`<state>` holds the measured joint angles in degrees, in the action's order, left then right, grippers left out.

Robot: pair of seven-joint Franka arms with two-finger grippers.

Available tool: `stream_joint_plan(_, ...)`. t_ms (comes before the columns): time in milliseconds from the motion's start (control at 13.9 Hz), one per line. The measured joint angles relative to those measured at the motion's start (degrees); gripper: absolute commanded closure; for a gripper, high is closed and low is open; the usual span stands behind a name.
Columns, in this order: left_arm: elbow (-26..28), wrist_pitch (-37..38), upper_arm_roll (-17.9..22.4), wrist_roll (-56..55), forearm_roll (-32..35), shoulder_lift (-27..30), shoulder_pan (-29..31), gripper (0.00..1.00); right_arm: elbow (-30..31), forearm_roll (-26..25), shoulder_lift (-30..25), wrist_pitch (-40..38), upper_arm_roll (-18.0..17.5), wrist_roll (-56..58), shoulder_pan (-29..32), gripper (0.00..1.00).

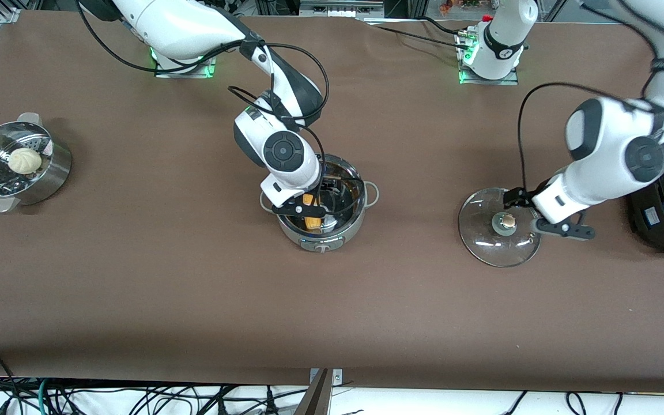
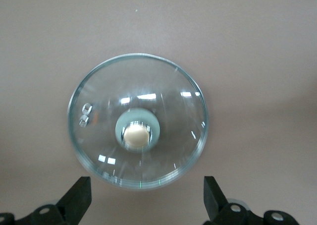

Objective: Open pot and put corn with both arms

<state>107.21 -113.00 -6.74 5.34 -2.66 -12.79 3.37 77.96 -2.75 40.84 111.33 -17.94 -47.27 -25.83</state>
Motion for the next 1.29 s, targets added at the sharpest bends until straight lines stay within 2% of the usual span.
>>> stream_joint_plan(287, -11.29, 20.06, 1.34, -0.7, 0.0, 3.91, 0.2, 0.0, -4.3, -1.8, -4.33, -9.46, 2.95, -0.11, 0.16, 0.0)
stream_joint_plan(431, -16.42, 26.06, 1.55, -0.72, -0.01, 4.29, 0.32, 0.0, -6.67, -1.87, -6.95, -14.03, 5.78, -0.11, 0.3, 0.0)
stream_joint_plan(718, -24.0, 31.45, 2.69, -0.78, 0.37, 4.29, 0.43, 0.0, -7.55, -1.95, -11.19, -17.67, 11.62, -0.07, 0.57, 0.0)
stream_joint_plan(933, -27.3, 38.45, 4.87, -0.66, 0.37, 5.53, 0.78, 0.0, -7.15, -1.87, -14.76, -19.38, 12.89, 4.31, 4.33, 0.0)
stream_joint_plan(1148, -27.34, 41.13, 4.79, -0.79, 0.34, 6.74, 0.55, 0.0, -2.15, -0.31, -20.25, -19.9, 13.18, 14.45, 9.66, 0.0)
stream_joint_plan(1292, -27.34, 41.63, 4.09, -2.63, 0.33, 7.21, 0.15, 0.0, 2.73, 0.36, -23.91, -19.82, 14.97, 22.64, 12.62, 0.0)
